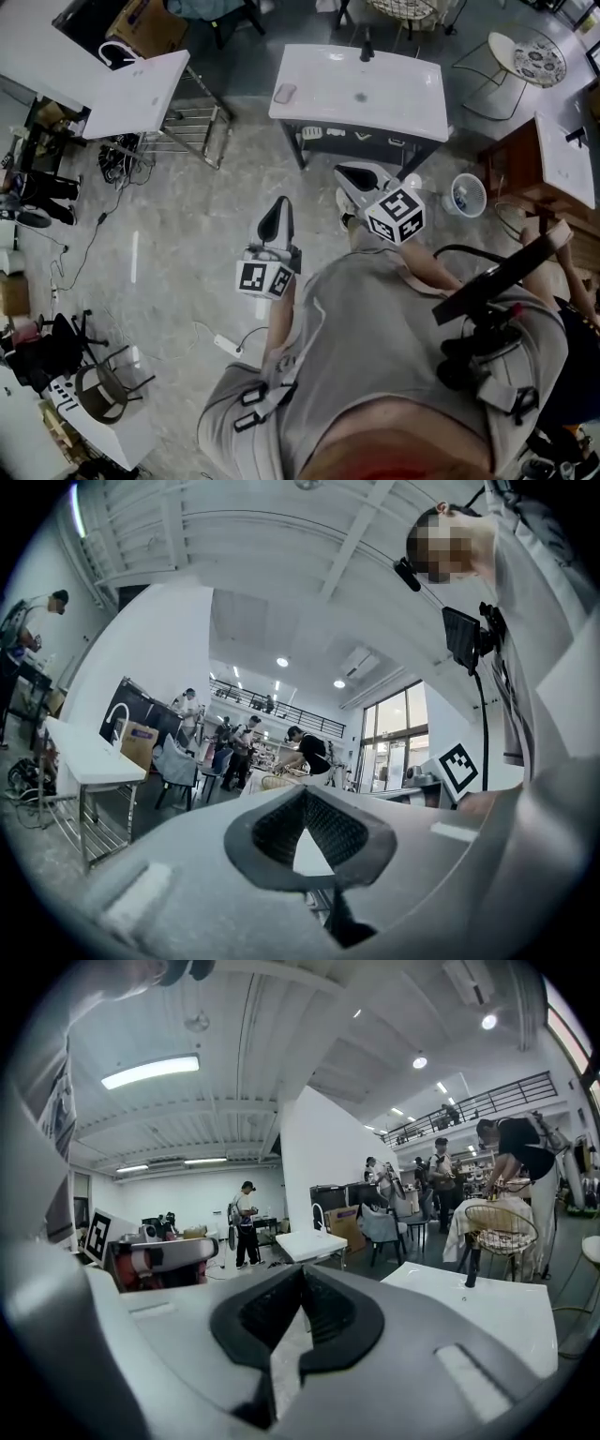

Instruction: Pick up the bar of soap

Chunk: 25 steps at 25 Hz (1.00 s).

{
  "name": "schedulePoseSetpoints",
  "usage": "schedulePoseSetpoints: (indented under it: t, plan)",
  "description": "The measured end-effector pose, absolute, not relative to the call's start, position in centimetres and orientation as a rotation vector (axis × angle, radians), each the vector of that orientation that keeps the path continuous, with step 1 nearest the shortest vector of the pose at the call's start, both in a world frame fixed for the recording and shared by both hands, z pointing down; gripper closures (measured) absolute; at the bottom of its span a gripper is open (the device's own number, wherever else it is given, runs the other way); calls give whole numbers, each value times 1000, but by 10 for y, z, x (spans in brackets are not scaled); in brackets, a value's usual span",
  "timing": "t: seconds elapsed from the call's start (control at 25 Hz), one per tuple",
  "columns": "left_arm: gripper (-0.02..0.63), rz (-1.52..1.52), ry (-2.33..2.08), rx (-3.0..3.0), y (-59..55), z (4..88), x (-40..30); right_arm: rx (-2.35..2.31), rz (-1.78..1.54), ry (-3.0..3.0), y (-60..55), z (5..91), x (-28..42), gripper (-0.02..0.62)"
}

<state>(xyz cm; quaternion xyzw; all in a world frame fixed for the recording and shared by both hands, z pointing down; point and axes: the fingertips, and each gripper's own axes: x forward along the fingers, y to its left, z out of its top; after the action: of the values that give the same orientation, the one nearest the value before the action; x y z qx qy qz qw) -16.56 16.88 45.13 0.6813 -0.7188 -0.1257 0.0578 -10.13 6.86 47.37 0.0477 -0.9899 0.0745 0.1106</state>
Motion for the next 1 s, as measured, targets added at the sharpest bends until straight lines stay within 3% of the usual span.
schedulePoseSetpoints:
  t: [0.52, 1.0]
  plan:
    - [607, -323, -2259, 2005, 52, 423, -242, 108, 325, -2896, -69, 480, -179, 593]
    - [606, -180, -2368, 1802, -87, 451, -323, 167, 340, -2927, -234, 489, -224, 592]
